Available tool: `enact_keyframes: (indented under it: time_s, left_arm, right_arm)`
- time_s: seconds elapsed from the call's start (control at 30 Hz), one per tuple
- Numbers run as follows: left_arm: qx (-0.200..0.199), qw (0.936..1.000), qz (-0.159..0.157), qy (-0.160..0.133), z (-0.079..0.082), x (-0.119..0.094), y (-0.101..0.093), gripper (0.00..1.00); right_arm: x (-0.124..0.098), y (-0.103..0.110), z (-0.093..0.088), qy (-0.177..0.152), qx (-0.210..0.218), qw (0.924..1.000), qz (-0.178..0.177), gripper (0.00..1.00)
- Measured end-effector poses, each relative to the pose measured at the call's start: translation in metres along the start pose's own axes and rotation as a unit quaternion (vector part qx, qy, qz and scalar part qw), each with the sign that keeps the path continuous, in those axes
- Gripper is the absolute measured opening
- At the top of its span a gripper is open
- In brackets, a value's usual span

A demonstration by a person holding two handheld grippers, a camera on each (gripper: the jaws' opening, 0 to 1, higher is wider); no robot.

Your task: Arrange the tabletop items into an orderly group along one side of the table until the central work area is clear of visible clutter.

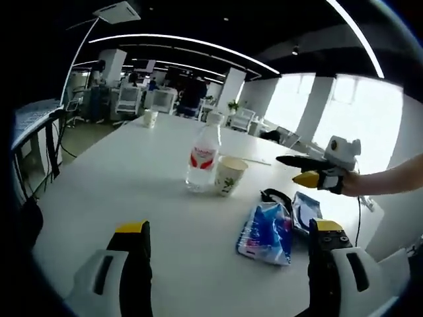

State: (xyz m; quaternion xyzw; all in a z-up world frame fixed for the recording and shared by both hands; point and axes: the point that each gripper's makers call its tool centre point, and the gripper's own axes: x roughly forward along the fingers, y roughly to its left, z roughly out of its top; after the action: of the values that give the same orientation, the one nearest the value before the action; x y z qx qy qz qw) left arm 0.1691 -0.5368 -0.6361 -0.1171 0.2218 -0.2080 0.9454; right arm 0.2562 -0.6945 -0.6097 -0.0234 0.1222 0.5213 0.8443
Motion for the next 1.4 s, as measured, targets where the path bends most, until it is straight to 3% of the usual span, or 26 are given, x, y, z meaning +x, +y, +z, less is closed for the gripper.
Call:
enact_keyframes:
  time_s: [0.1, 0.33, 0.57, 0.63, 0.97, 1.13, 1.23, 1.4]
  left_arm:
    - [0.007, 1.0000, -0.003, -0.002, 0.004, -0.002, -0.003, 1.00]
    - [-0.019, 0.9996, 0.005, -0.018, 0.004, 0.001, -0.007, 1.00]
    - [-0.014, 0.9998, 0.003, -0.014, -0.006, 0.005, -0.030, 1.00]
    - [-0.008, 0.9999, -0.005, -0.009, -0.009, 0.004, -0.037, 1.00]
    - [0.004, 0.9994, -0.034, 0.006, -0.006, 0.015, -0.025, 1.00]
    - [0.008, 0.9976, -0.068, 0.012, -0.002, 0.025, -0.029, 1.00]
    - [0.016, 0.9960, -0.085, 0.025, -0.007, 0.031, -0.028, 1.00]
    - [0.028, 0.9938, -0.103, 0.029, -0.013, 0.041, -0.030, 1.00]
  right_arm:
    - [-0.017, 0.008, -0.006, 0.010, 0.014, 0.9998, -0.004, 0.80]
    - [-0.054, 0.016, -0.016, 0.020, 0.029, 0.9992, -0.018, 0.82]
    - [-0.086, 0.019, -0.028, 0.015, 0.042, 0.9987, -0.027, 0.82]
    - [-0.094, 0.015, -0.034, 0.017, 0.053, 0.9975, -0.043, 0.82]
    - [-0.098, 0.022, -0.022, 0.006, 0.058, 0.9949, -0.083, 0.83]
    - [-0.108, 0.021, -0.032, 0.025, 0.047, 0.9936, -0.100, 0.83]
    - [-0.117, 0.020, -0.035, 0.024, 0.064, 0.9894, -0.128, 0.84]
    - [-0.132, 0.025, -0.046, 0.054, 0.050, 0.9859, -0.150, 0.84]
